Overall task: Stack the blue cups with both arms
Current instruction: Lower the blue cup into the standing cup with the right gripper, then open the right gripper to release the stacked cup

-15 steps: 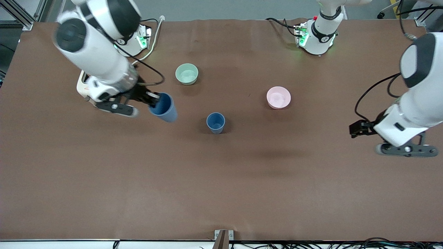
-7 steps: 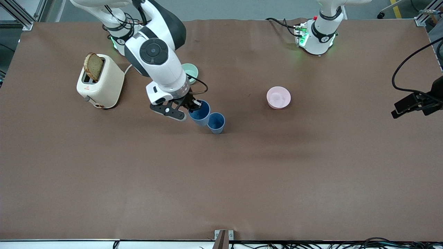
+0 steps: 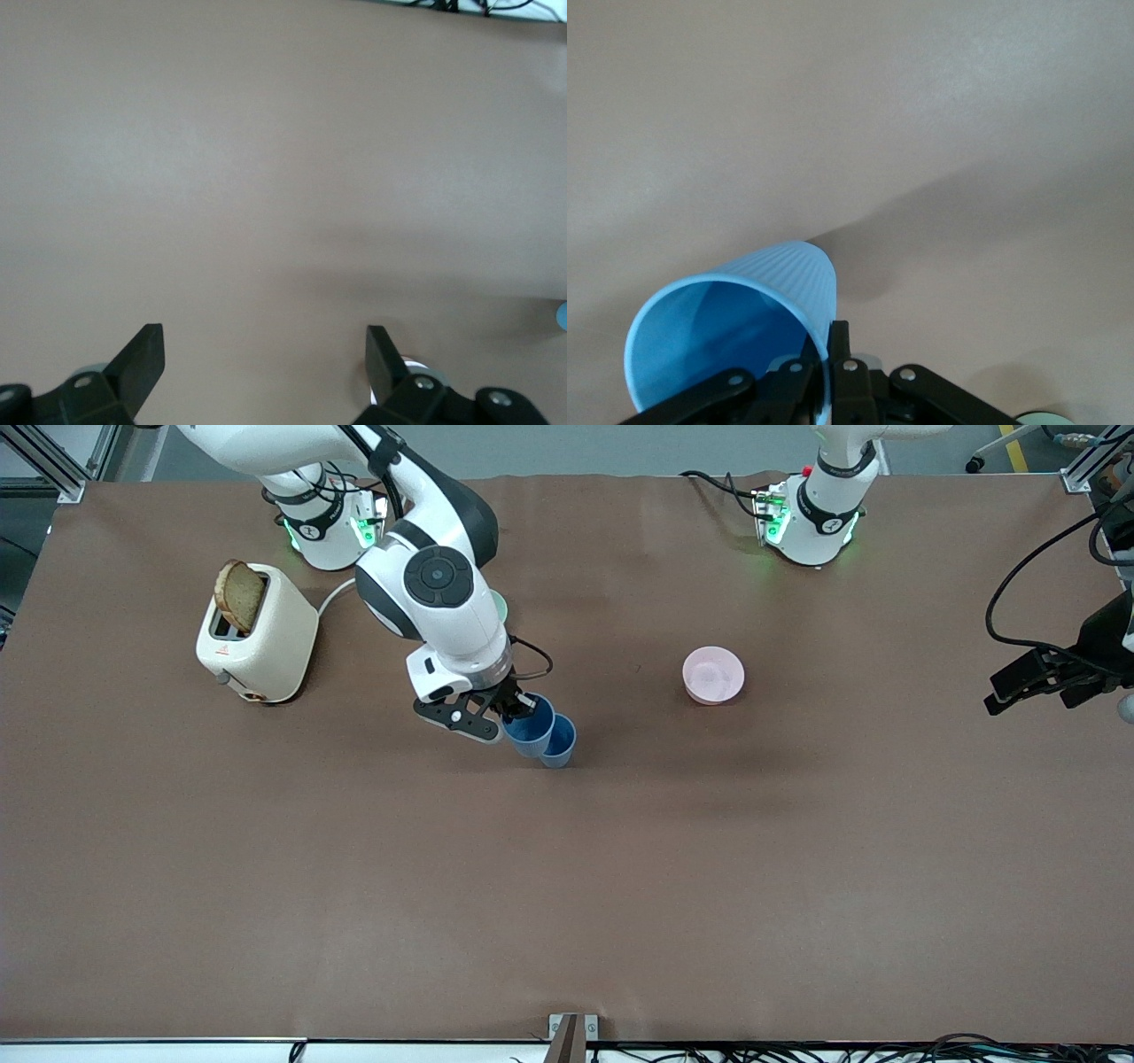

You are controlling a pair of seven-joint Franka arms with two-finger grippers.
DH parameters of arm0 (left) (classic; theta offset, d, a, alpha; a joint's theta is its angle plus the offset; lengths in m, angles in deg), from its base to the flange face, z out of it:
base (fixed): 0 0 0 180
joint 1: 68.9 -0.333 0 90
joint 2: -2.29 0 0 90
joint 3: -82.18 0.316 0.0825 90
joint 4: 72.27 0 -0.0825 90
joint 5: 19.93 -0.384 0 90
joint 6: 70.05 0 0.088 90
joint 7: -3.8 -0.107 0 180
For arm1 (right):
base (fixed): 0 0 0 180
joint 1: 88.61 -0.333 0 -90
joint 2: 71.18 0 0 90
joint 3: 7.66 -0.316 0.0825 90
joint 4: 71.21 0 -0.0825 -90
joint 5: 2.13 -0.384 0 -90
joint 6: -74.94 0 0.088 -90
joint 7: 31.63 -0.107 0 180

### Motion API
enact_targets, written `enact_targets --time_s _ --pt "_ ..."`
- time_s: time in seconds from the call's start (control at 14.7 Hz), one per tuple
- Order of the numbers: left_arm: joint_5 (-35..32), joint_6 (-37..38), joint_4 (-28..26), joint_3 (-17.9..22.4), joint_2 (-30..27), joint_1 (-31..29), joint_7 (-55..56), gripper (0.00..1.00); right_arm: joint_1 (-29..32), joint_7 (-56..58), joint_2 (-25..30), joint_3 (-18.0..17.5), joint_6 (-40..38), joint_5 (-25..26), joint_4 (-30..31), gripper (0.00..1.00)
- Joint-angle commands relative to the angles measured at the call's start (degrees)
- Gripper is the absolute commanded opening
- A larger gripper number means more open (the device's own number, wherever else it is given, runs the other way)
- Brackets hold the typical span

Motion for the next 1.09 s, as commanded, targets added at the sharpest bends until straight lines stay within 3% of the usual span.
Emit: enact_targets --time_s 0.0,0.48,0.61,0.68,0.82,0.88,1.02 --pt "-0.6 0.4 0.1 -0.3 -1.3 -0.1 0.0 1.00 -1.1 -2.2 -1.9 -0.5 0.6 1.7 -0.8 0.01" --pt "-0.7 3.6 0.5 -0.4 -0.6 0.0 -1.6 1.00 -2.1 -3.1 -3.2 -0.5 1.7 1.6 -0.6 0.02" --pt "-0.8 3.7 2.1 -0.4 -0.5 0.1 -1.5 1.00 -2.3 -3.1 -3.4 -0.5 1.7 1.6 -0.6 0.07" --pt "-0.7 3.8 2.0 -0.4 -0.5 0.2 -1.5 1.00 -2.3 -3.1 -3.5 -0.5 1.7 1.6 -0.6 0.18" --pt "-0.7 4.8 1.8 -0.4 -0.4 0.3 -1.6 1.00 -2.4 -3.1 -3.6 -0.5 1.6 1.6 -0.7 0.68" --pt "-0.7 5.4 1.8 -0.4 -0.4 0.3 -1.5 1.00 -2.4 -3.0 -3.6 -0.5 1.6 1.6 -0.7 0.82" --pt "-0.7 5.5 2.0 -0.4 -0.4 0.3 -1.5 1.00 -2.3 -3.0 -3.2 -0.5 1.2 1.6 -1.1 0.89"
